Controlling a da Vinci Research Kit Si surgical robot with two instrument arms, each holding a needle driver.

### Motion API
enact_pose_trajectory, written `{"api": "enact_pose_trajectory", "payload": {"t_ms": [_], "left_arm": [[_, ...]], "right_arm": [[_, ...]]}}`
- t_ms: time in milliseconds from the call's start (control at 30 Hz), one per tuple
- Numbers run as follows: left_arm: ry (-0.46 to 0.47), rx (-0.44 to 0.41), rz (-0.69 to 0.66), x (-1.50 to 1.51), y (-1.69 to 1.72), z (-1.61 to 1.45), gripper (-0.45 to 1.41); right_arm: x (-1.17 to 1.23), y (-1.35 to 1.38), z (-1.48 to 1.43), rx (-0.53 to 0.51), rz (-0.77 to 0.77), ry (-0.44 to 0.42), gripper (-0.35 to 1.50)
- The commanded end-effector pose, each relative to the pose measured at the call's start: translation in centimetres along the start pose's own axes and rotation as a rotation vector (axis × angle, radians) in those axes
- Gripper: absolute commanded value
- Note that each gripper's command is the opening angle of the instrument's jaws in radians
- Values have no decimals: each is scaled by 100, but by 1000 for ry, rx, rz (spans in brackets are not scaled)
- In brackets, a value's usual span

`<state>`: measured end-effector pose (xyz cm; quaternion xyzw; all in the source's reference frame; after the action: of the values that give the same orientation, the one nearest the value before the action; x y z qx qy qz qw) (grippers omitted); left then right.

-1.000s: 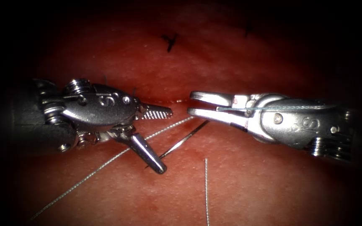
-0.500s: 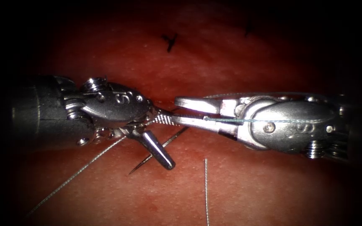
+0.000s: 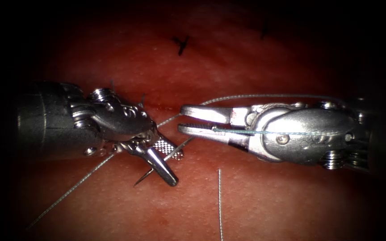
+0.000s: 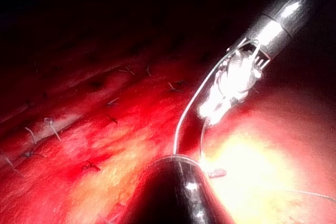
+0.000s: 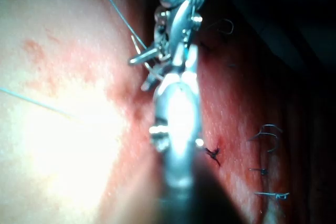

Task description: Wound Closure

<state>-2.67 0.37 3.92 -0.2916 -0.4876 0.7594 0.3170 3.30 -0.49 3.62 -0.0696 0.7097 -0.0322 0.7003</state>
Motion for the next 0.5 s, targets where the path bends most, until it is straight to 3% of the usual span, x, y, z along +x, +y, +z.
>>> {"api": "enact_pose_trajectory", "payload": {"t_ms": [33, 67, 333, 367, 400, 433, 467, 500], "left_arm": [[2, 1, -2, 9, -5, 4, -25], [2, 0, -14, 10, -6, 4, -45], [-1, 1, -89, 15, -17, 0, -45], [-2, 0, -101, 15, -17, -1, -45], [-1, 3, -107, 15, -17, -1, -45], [12, 4, -112, 14, -16, -1, -45], [25, 4, -112, 14, -15, 0, -45], [38, 5, -117, 13, -15, 0, -45]], "right_arm": [[-2, 4, 10, -2, -5, 4, -35], [-1, 4, 10, -2, -5, 4, -35], [0, 1, 15, 2, 17, -1, -35], [-2, 4, 14, 15, 172, 1, -8], [-3, 6, 14, 20, 232, 1, 39], [-3, 7, 14, 22, 262, 1, 53], [-4, 8, 14, 19, 281, -7, 48], [-4, 8, 14, 8, 282, -25, 63]]}}
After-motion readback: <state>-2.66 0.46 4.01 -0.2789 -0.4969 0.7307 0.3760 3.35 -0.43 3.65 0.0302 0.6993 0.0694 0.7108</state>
